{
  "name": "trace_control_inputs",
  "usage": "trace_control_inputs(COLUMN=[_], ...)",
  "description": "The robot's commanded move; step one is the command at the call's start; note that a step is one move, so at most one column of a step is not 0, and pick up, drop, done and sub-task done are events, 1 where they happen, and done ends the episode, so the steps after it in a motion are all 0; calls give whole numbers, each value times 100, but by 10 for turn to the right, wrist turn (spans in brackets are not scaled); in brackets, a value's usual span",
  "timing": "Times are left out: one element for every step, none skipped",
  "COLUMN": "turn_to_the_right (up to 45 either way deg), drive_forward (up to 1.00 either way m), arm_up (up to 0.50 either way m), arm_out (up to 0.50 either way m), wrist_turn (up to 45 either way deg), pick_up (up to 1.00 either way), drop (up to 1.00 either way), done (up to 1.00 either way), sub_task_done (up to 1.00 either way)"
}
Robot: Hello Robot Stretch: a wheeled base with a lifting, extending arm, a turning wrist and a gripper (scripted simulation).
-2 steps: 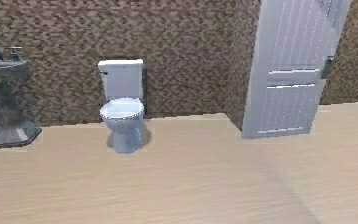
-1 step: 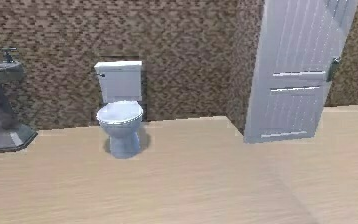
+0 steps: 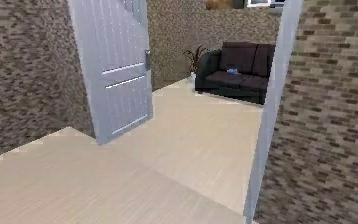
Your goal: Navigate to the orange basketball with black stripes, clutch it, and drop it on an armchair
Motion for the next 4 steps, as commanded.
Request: trace_control_inputs(turn_to_the_right=[360,0,450,450], drive_forward=[0,20,0,0], arm_up=[0,0,0,0], arm_out=[0,0,0,0], wrist_turn=[0,0,0,0], pick_up=[0,0,0,0], drop=[0,0,0,0], done=[0,0,0,0], sub_task_done=[0,0,0,0])
